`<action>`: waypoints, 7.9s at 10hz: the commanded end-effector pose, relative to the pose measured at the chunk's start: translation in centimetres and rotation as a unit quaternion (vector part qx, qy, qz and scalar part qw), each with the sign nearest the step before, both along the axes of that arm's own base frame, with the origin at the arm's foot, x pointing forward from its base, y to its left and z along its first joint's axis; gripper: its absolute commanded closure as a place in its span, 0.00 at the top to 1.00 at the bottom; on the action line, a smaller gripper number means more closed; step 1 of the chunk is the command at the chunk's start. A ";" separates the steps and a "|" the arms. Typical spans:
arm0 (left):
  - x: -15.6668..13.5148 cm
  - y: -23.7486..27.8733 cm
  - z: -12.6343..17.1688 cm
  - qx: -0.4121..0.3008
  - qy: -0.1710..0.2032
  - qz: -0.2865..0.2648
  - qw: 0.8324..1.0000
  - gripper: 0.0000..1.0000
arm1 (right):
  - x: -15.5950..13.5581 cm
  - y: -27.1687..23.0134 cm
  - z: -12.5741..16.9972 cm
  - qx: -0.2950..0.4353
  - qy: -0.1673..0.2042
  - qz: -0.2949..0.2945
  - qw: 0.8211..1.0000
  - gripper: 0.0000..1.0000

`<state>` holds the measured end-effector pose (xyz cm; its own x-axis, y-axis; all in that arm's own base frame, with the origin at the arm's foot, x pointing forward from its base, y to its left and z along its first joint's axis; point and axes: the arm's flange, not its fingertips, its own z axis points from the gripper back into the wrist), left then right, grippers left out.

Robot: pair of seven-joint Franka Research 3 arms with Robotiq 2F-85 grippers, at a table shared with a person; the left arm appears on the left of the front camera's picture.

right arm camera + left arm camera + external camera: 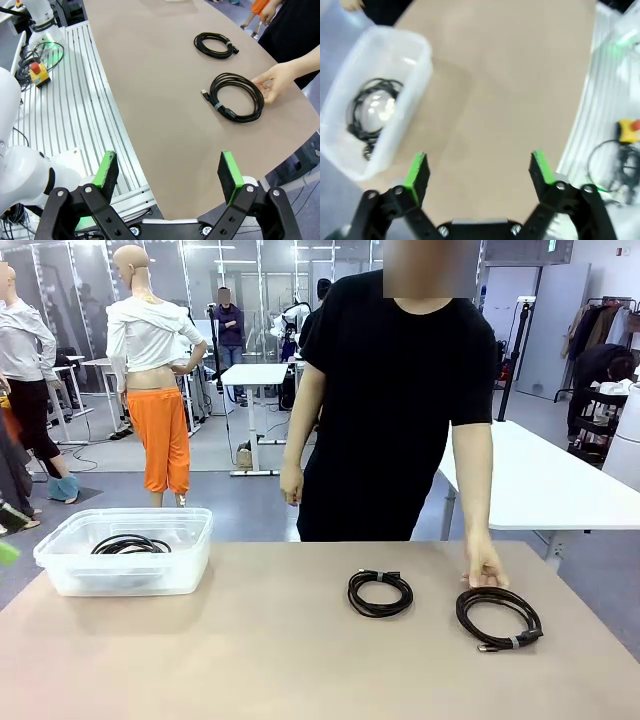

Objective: Organize and store the cables.
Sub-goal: Place the USB Extension Cable into the Organizing box.

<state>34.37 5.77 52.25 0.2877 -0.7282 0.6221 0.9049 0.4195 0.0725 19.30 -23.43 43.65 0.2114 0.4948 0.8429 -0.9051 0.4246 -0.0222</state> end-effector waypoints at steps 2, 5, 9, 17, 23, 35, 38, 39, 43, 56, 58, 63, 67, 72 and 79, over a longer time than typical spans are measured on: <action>-1.7 3.1 -5.9 -0.121 -0.130 -0.123 0.976 1.00 | -0.1 -0.1 0.1 0.002 -0.012 0.002 1.000 1.00; -2.4 3.4 -9.7 -0.159 -0.146 -0.094 0.972 1.00 | -0.1 -0.1 0.1 0.002 -0.012 0.002 1.000 1.00; -0.9 5.8 -6.5 -0.148 -0.161 -0.092 0.971 1.00 | -0.1 -0.1 0.1 0.002 -0.012 0.002 1.000 1.00; -0.9 5.8 -6.5 -0.148 -0.161 -0.092 0.971 1.00 | 2.1 5.2 2.4 -0.107 0.049 0.019 0.993 1.00; -0.9 5.8 -6.5 -0.148 -0.161 -0.092 0.971 1.00 | 6.8 15.0 5.1 -0.222 0.049 0.116 0.967 1.00; -0.9 5.8 -6.5 -0.148 -0.161 -0.092 0.971 1.00 | 18.6 24.0 -10.1 -0.394 0.091 0.148 0.902 1.00; -0.9 5.8 -6.5 -0.148 -0.161 -0.092 0.971 1.00 | 19.9 24.7 -13.6 -0.402 0.107 0.131 0.900 1.00; -0.9 5.8 -6.5 -0.148 -0.161 -0.092 0.971 1.00 | 20.8 24.2 -14.4 -0.414 0.106 0.132 0.895 1.00; -0.9 5.8 -6.5 -0.148 -0.161 -0.092 0.971 1.00 | 22.4 23.8 -15.0 -0.404 0.110 0.152 0.895 1.00; -0.9 5.8 -6.5 -0.148 -0.161 -0.092 0.971 1.00 | 24.4 23.7 -14.2 -0.396 0.113 0.147 0.899 1.00; -0.9 5.8 -6.5 -0.148 -0.161 -0.092 0.971 1.00 | 24.6 23.7 -14.3 -0.403 0.111 0.148 0.896 0.40; -0.9 5.8 -6.5 -0.148 -0.161 -0.092 0.971 1.00 | 24.6 23.8 -13.8 -0.412 0.110 0.147 0.893 0.00; -0.9 5.8 -6.5 -0.148 -0.161 -0.092 0.971 1.00 | 23.5 24.0 -12.2 -0.403 0.107 0.142 0.898 0.00; -0.9 5.8 -6.5 -0.148 -0.161 -0.092 0.971 1.00 | 19.0 30.1 -2.1 -0.426 0.107 0.116 0.891 0.00; -0.9 5.8 -6.5 -0.148 -0.161 -0.092 0.971 1.00 | 17.3 49.9 1.2 -0.432 0.061 0.170 0.884 0.00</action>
